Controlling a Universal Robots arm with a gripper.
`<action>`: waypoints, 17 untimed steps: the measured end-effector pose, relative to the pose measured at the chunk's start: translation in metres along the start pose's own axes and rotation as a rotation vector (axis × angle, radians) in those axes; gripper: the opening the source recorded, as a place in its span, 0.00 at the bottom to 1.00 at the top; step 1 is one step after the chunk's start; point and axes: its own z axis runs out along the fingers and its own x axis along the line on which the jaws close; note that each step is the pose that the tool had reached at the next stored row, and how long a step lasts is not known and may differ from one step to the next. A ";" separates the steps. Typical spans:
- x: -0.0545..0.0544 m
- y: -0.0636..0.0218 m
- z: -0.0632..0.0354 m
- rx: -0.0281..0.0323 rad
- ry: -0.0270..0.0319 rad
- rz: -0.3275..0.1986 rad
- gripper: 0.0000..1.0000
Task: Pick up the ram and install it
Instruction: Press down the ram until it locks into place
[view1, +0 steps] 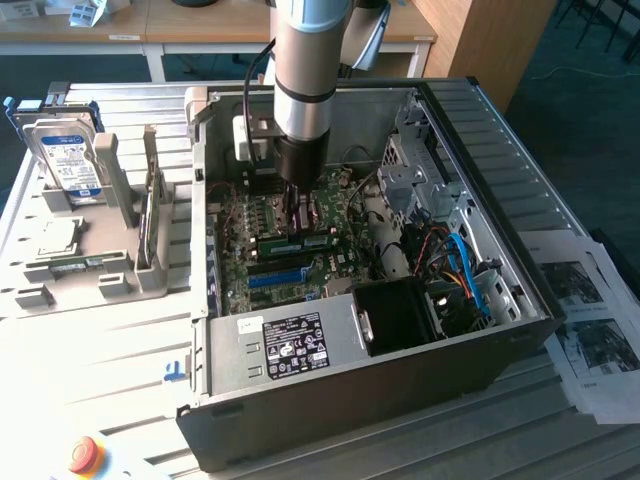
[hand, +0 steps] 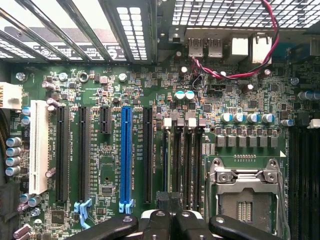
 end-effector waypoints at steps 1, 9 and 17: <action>0.000 0.0000 0.0002 0.0000 0.0001 0.000 0.10; 0.000 0.0000 0.0007 0.0000 0.0000 0.000 0.10; 0.000 0.0000 0.0013 0.0001 -0.0001 0.000 0.10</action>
